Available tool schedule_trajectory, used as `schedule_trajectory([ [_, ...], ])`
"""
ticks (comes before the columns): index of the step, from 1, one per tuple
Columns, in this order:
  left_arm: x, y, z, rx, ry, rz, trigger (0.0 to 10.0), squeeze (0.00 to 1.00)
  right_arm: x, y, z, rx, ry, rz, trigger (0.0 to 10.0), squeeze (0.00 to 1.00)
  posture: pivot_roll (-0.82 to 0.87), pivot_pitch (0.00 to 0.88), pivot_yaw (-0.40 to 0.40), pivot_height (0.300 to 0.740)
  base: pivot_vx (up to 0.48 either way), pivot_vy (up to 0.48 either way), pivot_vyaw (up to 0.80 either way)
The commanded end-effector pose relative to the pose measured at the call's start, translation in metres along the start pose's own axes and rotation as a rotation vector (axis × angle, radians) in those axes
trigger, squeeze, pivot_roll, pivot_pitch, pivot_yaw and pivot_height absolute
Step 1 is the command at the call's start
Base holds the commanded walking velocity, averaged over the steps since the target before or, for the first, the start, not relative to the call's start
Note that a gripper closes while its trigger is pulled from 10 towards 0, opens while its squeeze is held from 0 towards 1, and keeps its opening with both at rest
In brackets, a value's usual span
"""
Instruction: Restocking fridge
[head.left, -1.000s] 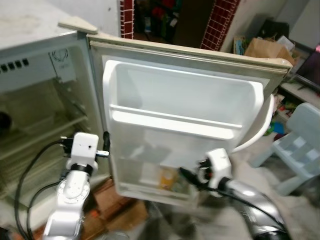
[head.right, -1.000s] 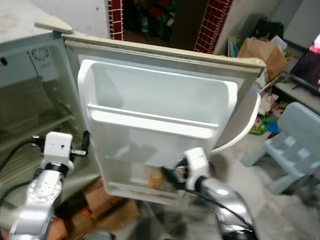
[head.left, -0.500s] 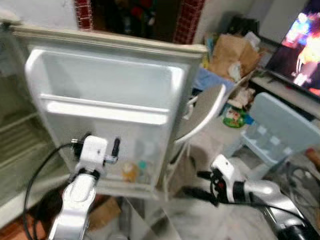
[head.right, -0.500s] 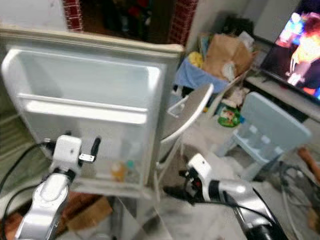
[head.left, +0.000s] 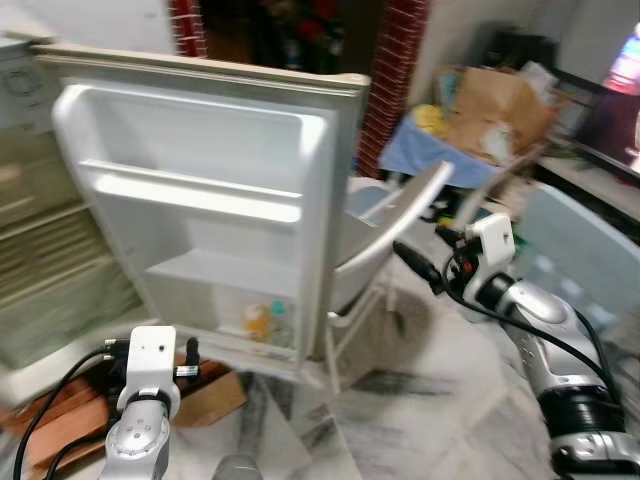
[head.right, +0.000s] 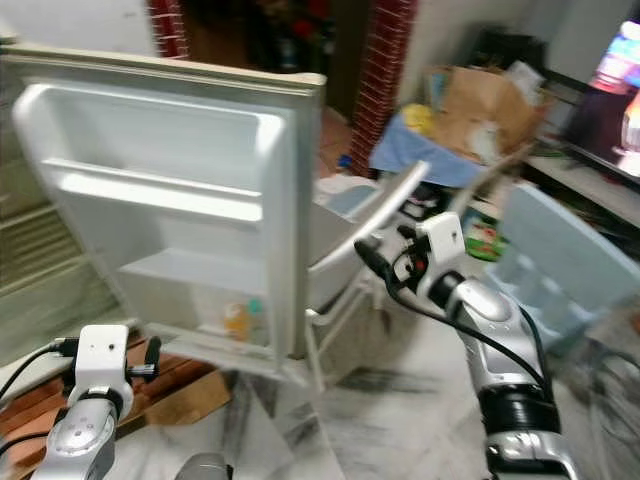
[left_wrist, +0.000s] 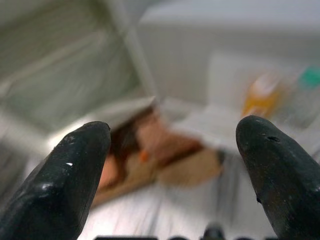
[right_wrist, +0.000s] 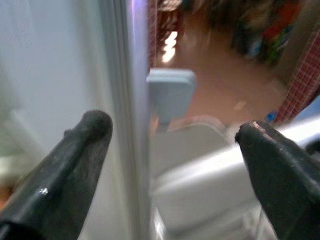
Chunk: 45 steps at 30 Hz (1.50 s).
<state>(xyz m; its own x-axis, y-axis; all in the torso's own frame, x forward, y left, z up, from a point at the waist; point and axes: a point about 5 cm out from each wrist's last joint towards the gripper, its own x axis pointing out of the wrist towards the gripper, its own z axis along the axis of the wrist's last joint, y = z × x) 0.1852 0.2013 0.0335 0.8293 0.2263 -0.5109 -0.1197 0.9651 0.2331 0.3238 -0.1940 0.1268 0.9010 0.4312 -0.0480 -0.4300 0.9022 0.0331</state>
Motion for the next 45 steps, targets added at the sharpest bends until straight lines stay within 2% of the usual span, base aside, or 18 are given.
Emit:
schedule_trajectory([
  [1, -0.002, -0.007, 0.0, 0.036, 0.039, -0.056, 10.0, 0.0, 0.004, -0.011, 0.011, -0.002, -0.053, -0.122, 10.0, 0.0, 0.22, 0.0, -0.052, 0.74, 0.0, 0.0, 0.66],
  [4, -0.004, -0.012, -0.004, 0.056, 0.064, -0.104, 10.0, 0.0, 0.008, -0.01, 0.017, -0.003, -0.084, -0.153, 10.0, 0.0, 0.23, 0.0, -0.051, 0.74, 0.0, 0.0, 0.65],
  [7, -0.009, -0.02, -0.011, 0.122, 0.121, -0.187, 10.0, 0.0, 0.027, -0.007, 0.033, 0.035, -0.159, -0.267, 10.0, 0.0, 0.24, 0.0, -0.054, 0.74, 0.0, 0.0, 0.0],
  [11, -0.011, -0.022, -0.015, 0.131, 0.166, -0.221, 10.0, 0.0, 0.037, 0.001, 0.037, 0.109, -0.184, -0.249, 10.0, 0.0, 0.24, 0.0, -0.058, 0.74, 0.0, 0.0, 0.0],
  [12, -0.012, -0.024, -0.019, 0.132, 0.201, -0.245, 10.0, 0.0, 0.045, 0.013, 0.039, 0.179, -0.195, -0.159, 10.0, 0.0, 0.24, 0.0, -0.063, 0.74, 0.0, 0.0, 0.0],
  [13, -0.012, -0.024, -0.019, 0.132, 0.201, -0.245, 10.0, 0.0, 0.045, 0.013, 0.039, 0.179, -0.195, -0.159, 10.0, 0.0, 0.24, 0.0, -0.063, 0.74, 0.0, 0.0, 0.0],
  [15, -0.013, -0.025, -0.021, 0.132, 0.226, -0.263, 10.0, 0.0, 0.051, 0.031, 0.043, 0.238, -0.207, 0.003, 10.0, 0.0, 0.24, 0.0, -0.066, 0.74, 0.0, 0.0, 0.0],
  [19, -0.013, -0.027, -0.02, 0.13, 0.226, -0.276, 10.0, 0.0, 0.051, 0.049, 0.047, 0.245, -0.212, 0.166, 10.0, 0.0, 0.24, 0.0, -0.071, 0.74, 0.0, 0.0, 0.0],
  [22, -0.011, -0.03, -0.013, 0.164, 0.175, -0.283, 10.0, 0.0, 0.051, 0.054, 0.043, 0.254, -0.207, 0.209, 10.0, 0.0, 0.23, 0.0, -0.072, 0.74, 0.0, 0.0, 0.0],
  [26, -0.009, -0.03, -0.01, 0.191, 0.161, -0.272, 10.0, 0.0, 0.044, 0.065, 0.043, 0.317, -0.206, 0.355, 10.0, 0.0, 0.23, 0.0, -0.069, 0.74, 0.0, 0.0, 0.52],
  [28, -0.009, -0.03, -0.01, 0.191, 0.161, -0.272, 10.0, 0.0, 0.044, 0.065, 0.043, 0.317, -0.206, 0.355, 10.0, 0.0, 0.23, 0.0, -0.069, 0.74, 0.0, 0.0, 0.69],
  [30, -0.008, -0.029, -0.009, 0.196, 0.161, -0.27, 10.0, 0.0, 0.04, 0.069, 0.041, 0.331, -0.195, 0.417, 10.0, 0.0, 0.23, 0.0, -0.068, 0.74, 0.0, 0.0, 0.69],
  [31, -0.006, -0.027, -0.006, 0.222, 0.156, -0.266, 10.0, 0.0, 0.027, 0.07, 0.036, 0.36, -0.156, 0.535, 10.0, 0.0, 0.23, 0.0, -0.066, 0.74, 0.0, 0.0, 0.0],
  [32, -0.006, -0.027, -0.005, 0.229, 0.157, -0.265, 10.0, 0.0, 0.024, 0.069, 0.034, 0.364, -0.143, 0.555, 10.0, 0.0, 0.23, 0.0, -0.067, 0.74, 0.0, 0.0, 0.0],
  [34, -0.006, -0.025, -0.004, 0.223, 0.155, -0.242, 10.0, 0.0, 0.022, 0.054, 0.023, 0.345, -0.101, 0.468, 10.0, 0.0, 0.24, 0.0, -0.07, 0.74, 0.0, 0.0, 0.0],
  [37, -0.007, -0.021, -0.003, 0.183, 0.141, -0.205, 10.0, 0.0, 0.023, 0.033, 0.008, 0.233, -0.071, 0.267, 10.0, 0.0, 0.25, 0.0, -0.073, 0.74, 0.0, 0.0, 0.0],
  [39, -0.007, -0.017, -0.003, 0.157, 0.139, -0.183, 10.0, 0.0, 0.022, 0.022, 0.004, 0.229, -0.085, 0.149, 10.0, 0.0, 0.26, 0.0, -0.075, 0.74, -0.122, 0.0, 0.0],
  [45, -0.006, -0.015, -0.001, 0.17, 0.134, -0.176, 10.0, 0.0, 0.022, 0.018, 0.0, 0.221, -0.101, 0.038, 10.0, 0.0, 0.26, 0.0, -0.07, 0.74, -0.291, 0.0, 0.0],
])
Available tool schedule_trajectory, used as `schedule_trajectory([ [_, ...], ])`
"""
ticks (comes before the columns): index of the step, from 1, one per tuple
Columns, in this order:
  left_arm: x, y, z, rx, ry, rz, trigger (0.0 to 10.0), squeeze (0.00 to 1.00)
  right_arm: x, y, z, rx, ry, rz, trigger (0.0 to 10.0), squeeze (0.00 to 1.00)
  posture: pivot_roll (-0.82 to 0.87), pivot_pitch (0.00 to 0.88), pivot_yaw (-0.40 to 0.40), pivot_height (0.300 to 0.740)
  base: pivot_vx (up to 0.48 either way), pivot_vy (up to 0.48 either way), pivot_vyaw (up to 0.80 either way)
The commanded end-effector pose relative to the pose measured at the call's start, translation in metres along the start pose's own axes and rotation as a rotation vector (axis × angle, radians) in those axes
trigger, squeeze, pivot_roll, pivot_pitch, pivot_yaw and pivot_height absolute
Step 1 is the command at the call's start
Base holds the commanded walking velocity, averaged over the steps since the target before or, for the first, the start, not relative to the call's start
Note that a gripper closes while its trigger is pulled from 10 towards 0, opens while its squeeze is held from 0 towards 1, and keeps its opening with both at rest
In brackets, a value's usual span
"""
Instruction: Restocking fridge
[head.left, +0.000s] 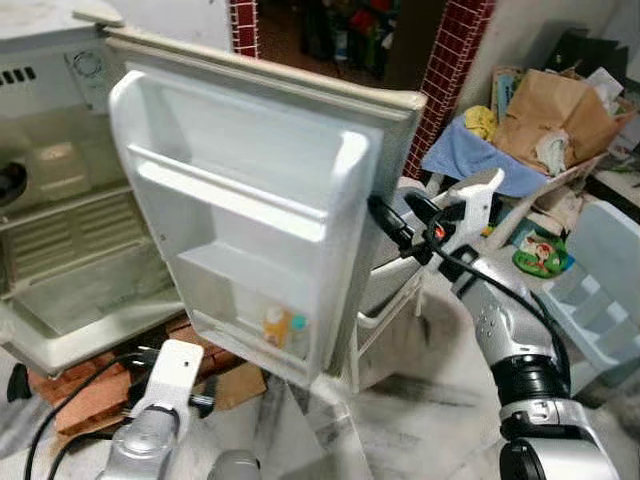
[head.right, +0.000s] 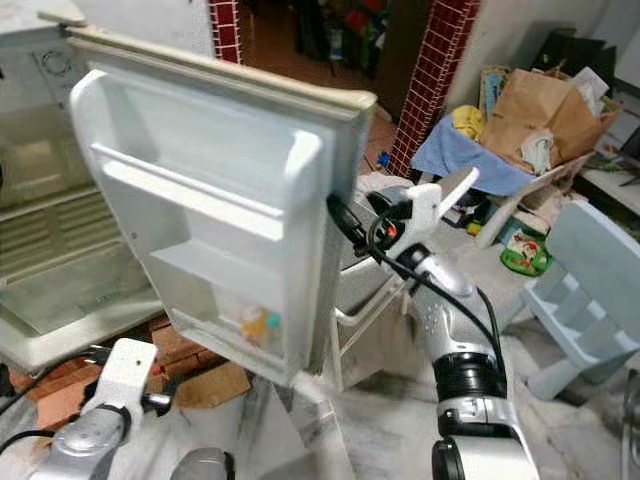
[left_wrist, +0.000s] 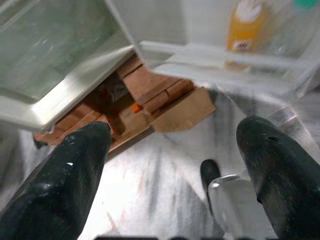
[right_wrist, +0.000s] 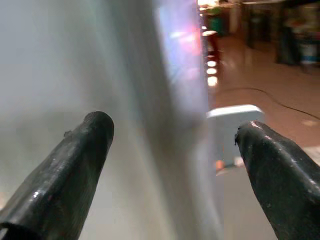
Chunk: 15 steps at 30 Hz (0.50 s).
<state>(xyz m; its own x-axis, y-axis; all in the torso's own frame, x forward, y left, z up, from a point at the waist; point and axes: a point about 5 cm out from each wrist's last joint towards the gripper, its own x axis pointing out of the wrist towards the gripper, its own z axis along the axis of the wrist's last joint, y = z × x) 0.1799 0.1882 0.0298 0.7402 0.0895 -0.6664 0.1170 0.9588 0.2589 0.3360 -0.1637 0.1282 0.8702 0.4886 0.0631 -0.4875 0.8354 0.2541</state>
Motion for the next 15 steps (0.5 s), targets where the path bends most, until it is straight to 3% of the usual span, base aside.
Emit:
schedule_trajectory([
  [1, 0.0, -0.001, 0.004, 0.023, -0.014, 0.001, 10.0, 0.0, -0.002, -0.006, -0.002, 0.004, -0.014, -0.079, 10.0, 0.0, 0.26, 0.0, -0.066, 0.74, -0.428, 0.0, 0.0],
  [5, 0.001, 0.0, 0.005, 0.031, -0.018, -0.003, 10.0, 0.0, 0.0, -0.006, -0.009, 0.024, -0.012, -0.111, 10.0, 0.0, 0.27, 0.0, -0.061, 0.74, -0.45, 0.0, 0.0],
  [15, 0.004, 0.002, 0.008, 0.057, -0.023, 0.001, 10.0, 0.0, 0.007, 0.005, -0.017, 0.067, -0.009, -0.042, 10.0, 0.0, 0.27, 0.0, -0.053, 0.74, -0.45, 0.0, 0.0],
])
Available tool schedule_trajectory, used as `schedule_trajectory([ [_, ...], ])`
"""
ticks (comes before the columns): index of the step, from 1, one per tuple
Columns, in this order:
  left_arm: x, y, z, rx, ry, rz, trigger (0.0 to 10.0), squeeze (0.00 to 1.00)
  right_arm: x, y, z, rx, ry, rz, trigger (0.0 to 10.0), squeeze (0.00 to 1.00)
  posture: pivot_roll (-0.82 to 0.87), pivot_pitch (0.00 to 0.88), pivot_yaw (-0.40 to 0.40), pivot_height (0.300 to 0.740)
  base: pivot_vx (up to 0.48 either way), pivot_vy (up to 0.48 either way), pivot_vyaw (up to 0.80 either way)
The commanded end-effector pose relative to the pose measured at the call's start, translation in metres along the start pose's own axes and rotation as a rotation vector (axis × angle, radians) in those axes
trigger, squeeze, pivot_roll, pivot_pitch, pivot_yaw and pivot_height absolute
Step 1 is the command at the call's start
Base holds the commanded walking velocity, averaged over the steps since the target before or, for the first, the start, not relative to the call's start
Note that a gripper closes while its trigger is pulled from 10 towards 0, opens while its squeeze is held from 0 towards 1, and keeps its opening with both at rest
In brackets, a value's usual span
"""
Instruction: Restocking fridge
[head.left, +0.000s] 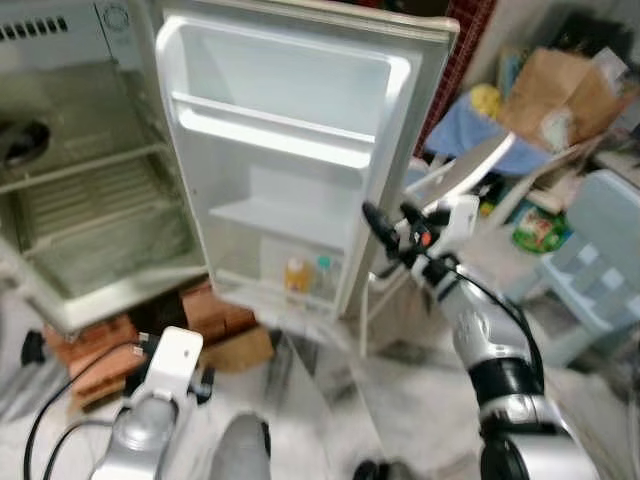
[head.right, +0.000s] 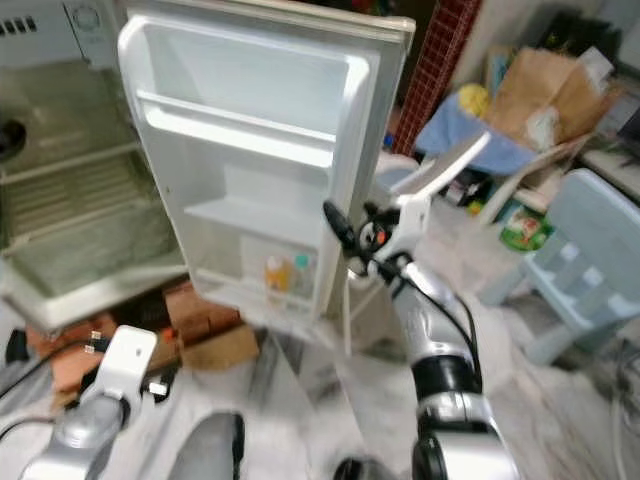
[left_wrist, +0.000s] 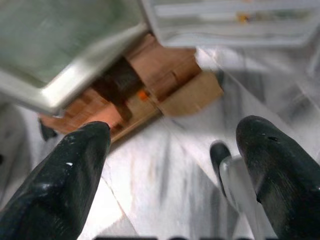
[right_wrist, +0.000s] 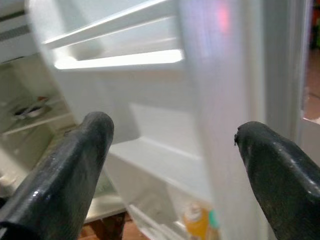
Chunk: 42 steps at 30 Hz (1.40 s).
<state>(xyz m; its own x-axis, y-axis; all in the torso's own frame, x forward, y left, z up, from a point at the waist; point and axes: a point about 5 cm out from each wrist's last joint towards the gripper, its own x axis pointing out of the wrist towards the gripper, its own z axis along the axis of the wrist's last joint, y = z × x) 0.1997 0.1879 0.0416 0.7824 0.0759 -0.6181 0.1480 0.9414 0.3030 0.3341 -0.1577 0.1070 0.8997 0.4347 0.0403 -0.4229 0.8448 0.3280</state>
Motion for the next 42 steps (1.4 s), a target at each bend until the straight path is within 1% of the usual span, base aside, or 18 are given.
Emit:
schedule_trajectory([
  [1, -0.003, -0.003, -0.013, 0.001, 0.042, -0.006, 10.0, 0.0, 0.006, 0.003, 0.006, -0.021, -0.018, 0.007, 10.0, 0.0, 0.27, 0.0, -0.053, 0.74, -0.36, 0.0, 0.0],
  [4, -0.002, -0.001, -0.011, -0.005, 0.033, 0.005, 10.0, 0.0, 0.005, -0.004, 0.01, -0.076, -0.048, -0.056, 10.0, 0.0, 0.27, 0.0, -0.054, 0.74, 0.0, 0.0, 0.0],
  [5, -0.002, -0.001, -0.011, -0.005, 0.033, 0.005, 10.0, 0.0, 0.005, -0.004, 0.01, -0.076, -0.048, -0.056, 10.0, 0.0, 0.27, 0.0, -0.054, 0.74, 0.0, 0.0, 0.0],
  [6, -0.002, 0.001, -0.006, -0.02, -0.007, -0.01, 10.0, 0.0, 0.005, -0.004, 0.012, -0.1, -0.06, -0.067, 10.0, 0.0, 0.26, 0.0, -0.054, 0.74, 0.0, 0.0, 0.0],
  [8, -0.001, 0.003, -0.002, -0.015, -0.033, -0.017, 10.0, 0.0, 0.005, -0.001, 0.013, -0.118, -0.072, -0.071, 10.0, 0.0, 0.26, 0.0, -0.054, 0.74, 0.0, 0.0, 0.0],
  [11, 0.001, 0.004, 0.004, -0.032, -0.066, -0.026, 10.0, 0.0, 0.006, 0.003, 0.012, -0.122, -0.082, -0.071, 10.0, 0.0, 0.26, 0.0, -0.056, 0.74, 0.0, 0.0, 0.0],
  [16, 0.007, 0.007, 0.016, -0.016, -0.143, -0.005, 10.0, 0.0, 0.005, 0.008, 0.006, -0.109, -0.085, -0.111, 10.0, 0.0, 0.25, 0.0, -0.069, 0.74, 0.209, 0.0, 0.0],
  [19, 0.013, 0.015, 0.023, -0.003, -0.187, 0.038, 10.0, 0.0, 0.007, 0.013, 0.002, -0.09, -0.095, -0.116, 10.0, 0.0, 0.24, 0.0, -0.069, 0.74, 0.44, 0.0, 0.0],
  [20, 0.016, 0.017, 0.027, -0.011, -0.206, 0.044, 10.0, 0.0, 0.007, 0.017, 0.002, -0.099, -0.1, -0.109, 10.0, 0.0, 0.24, 0.0, -0.063, 0.74, 0.431, 0.0, 0.0],
  [23, 0.017, 0.021, 0.03, -0.018, -0.222, 0.07, 10.0, 0.0, 0.008, 0.021, 0.002, -0.103, -0.105, -0.111, 10.0, 0.0, 0.23, 0.0, -0.061, 0.74, 0.429, 0.0, 0.0],
  [24, 0.018, 0.022, 0.029, -0.033, -0.23, 0.086, 10.0, 0.0, 0.008, 0.023, 0.002, -0.111, -0.109, -0.122, 10.0, 0.0, 0.22, 0.0, -0.062, 0.74, 0.431, 0.0, 0.0],
  [27, 0.019, 0.021, 0.029, -0.048, -0.238, 0.089, 10.0, 0.0, 0.007, 0.023, 0.002, -0.116, -0.113, -0.139, 10.0, 0.0, 0.22, 0.0, -0.063, 0.74, 0.43, 0.0, 0.0],
  [28, 0.02, 0.02, 0.03, -0.061, -0.266, 0.094, 10.0, 0.0, 0.006, 0.026, -0.001, -0.12, -0.107, -0.138, 10.0, 0.0, 0.22, 0.0, -0.063, 0.74, 0.428, 0.0, 0.0],
  [33, 0.022, 0.018, 0.032, -0.076, -0.299, 0.102, 10.0, 0.0, 0.004, 0.031, -0.007, -0.121, -0.086, -0.123, 10.0, 0.0, 0.22, 0.0, -0.063, 0.74, 0.426, 0.0, 0.0],
  [34, 0.022, 0.018, 0.033, -0.091, -0.316, 0.11, 10.0, 0.0, 0.004, 0.034, -0.009, -0.122, -0.079, -0.108, 10.0, 0.0, 0.21, 0.0, -0.064, 0.74, 0.409, -0.247, 0.0],
  [40, 0.022, 0.017, 0.036, -0.111, -0.342, 0.134, 10.0, 0.0, 0.005, 0.034, -0.003, -0.133, -0.095, -0.102, 10.0, 0.0, 0.21, 0.0, -0.068, 0.74, 0.389, -0.277, 0.0],
  [41, 0.022, 0.017, 0.036, -0.119, -0.355, 0.145, 10.0, 0.0, 0.006, 0.034, -0.002, -0.135, -0.1, -0.1, 10.0, 0.0, 0.21, 0.0, -0.069, 0.74, 0.382, -0.289, 0.0],
  [42, 0.021, 0.017, 0.039, -0.141, -0.393, 0.168, 10.0, 0.0, 0.006, 0.034, 0.001, -0.14, -0.108, -0.1, 10.0, 0.0, 0.21, 0.0, -0.071, 0.74, 0.371, -0.3, 0.0],
])
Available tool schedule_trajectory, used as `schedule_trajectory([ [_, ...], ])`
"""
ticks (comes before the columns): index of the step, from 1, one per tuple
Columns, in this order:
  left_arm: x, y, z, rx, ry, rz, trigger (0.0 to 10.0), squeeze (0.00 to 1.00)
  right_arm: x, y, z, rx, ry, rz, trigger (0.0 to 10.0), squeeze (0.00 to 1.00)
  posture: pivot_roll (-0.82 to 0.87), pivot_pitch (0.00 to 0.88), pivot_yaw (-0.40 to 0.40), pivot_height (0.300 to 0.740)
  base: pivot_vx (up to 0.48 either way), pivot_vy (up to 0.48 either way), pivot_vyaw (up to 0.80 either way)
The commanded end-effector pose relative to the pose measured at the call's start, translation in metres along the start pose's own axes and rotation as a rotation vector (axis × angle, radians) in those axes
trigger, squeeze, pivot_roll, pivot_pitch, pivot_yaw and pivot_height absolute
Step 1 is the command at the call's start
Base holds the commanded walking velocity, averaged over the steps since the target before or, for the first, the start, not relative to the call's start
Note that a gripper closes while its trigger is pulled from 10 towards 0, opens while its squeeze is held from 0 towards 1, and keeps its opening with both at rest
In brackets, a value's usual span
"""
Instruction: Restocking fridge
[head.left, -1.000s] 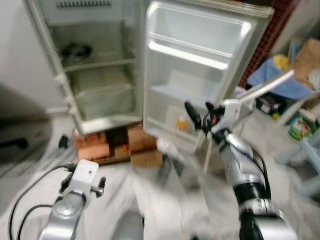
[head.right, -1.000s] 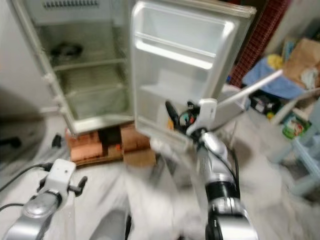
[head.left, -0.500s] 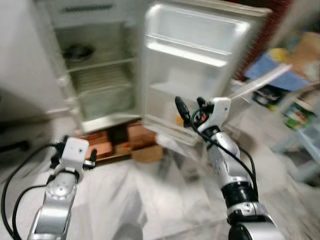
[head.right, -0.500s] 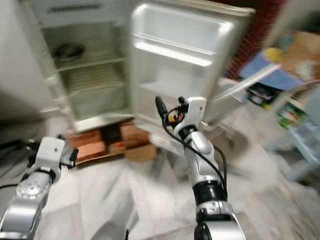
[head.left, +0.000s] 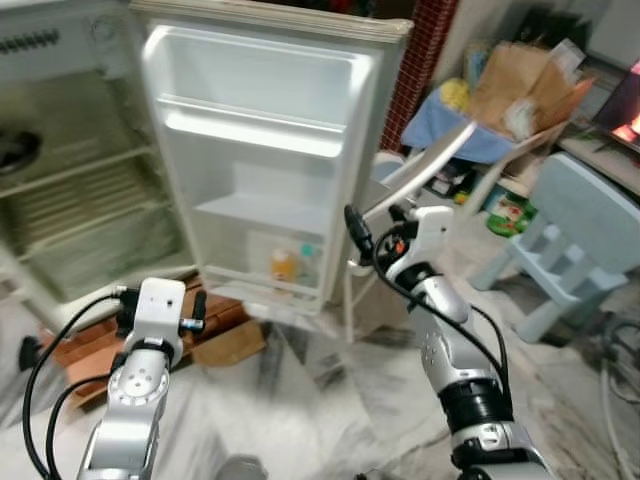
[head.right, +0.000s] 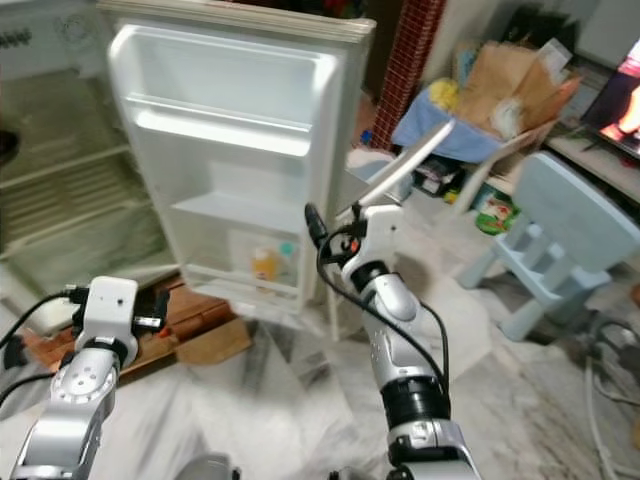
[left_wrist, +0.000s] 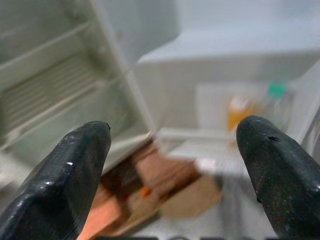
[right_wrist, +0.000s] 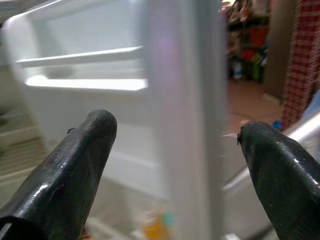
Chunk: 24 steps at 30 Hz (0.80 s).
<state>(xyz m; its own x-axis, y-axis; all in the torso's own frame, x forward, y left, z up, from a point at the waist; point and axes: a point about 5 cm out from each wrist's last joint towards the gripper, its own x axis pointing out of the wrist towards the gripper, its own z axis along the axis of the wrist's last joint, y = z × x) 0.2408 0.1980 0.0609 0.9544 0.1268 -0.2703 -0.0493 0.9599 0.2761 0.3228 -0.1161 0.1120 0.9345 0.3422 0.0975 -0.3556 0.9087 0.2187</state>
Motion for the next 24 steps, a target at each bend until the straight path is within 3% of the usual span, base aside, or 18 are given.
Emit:
schedule_trajectory([
  [1, 0.001, -0.005, 0.003, -0.023, -0.032, 0.008, 10.0, 0.0, 0.0, -0.009, 0.009, -0.02, -0.026, -0.021, 10.0, 0.0, 0.21, 0.0, -0.071, 0.74, 0.371, -0.3, 0.0],
  [4, -0.001, -0.004, 0.02, -0.07, -0.202, 0.04, 10.0, 0.0, 0.002, -0.01, 0.011, -0.007, -0.028, -0.029, 10.0, 0.0, 0.21, 0.0, -0.077, 0.74, 0.221, -0.229, 0.0],
  [6, -0.003, -0.004, 0.027, -0.055, -0.277, 0.047, 10.0, 0.0, 0.002, -0.01, 0.011, -0.002, -0.029, -0.029, 10.0, 0.0, 0.21, 0.0, -0.083, 0.74, 0.0, 0.0, 0.0],
  [10, -0.003, -0.01, 0.024, -0.159, -0.273, 0.001, 10.0, 0.0, 0.003, -0.011, 0.011, -0.005, -0.021, -0.035, 10.0, 0.0, 0.21, 0.0, -0.094, 0.74, 0.0, 0.0, 0.0],
  [14, -0.002, -0.017, 0.025, -0.153, -0.271, -0.01, 10.0, 0.0, 0.009, -0.014, 0.017, -0.012, -0.029, -0.059, 10.0, 0.0, 0.2, 0.0, -0.097, 0.74, 0.0, 0.0, 0.0],
  [18, -0.001, -0.021, 0.026, -0.101, -0.285, -0.017, 10.0, 0.0, 0.022, -0.019, 0.03, -0.018, -0.06, -0.077, 10.0, 0.0, 0.2, 0.0, -0.1, 0.74, 0.0, 0.0, 0.79],
  [24, -0.003, -0.016, 0.019, -0.11, -0.252, -0.008, 10.0, 0.0, 0.031, -0.02, 0.044, 0.003, -0.096, -0.074, 10.0, 0.0, 0.21, 0.0, -0.104, 0.74, 0.0, -0.266, 0.78],
])
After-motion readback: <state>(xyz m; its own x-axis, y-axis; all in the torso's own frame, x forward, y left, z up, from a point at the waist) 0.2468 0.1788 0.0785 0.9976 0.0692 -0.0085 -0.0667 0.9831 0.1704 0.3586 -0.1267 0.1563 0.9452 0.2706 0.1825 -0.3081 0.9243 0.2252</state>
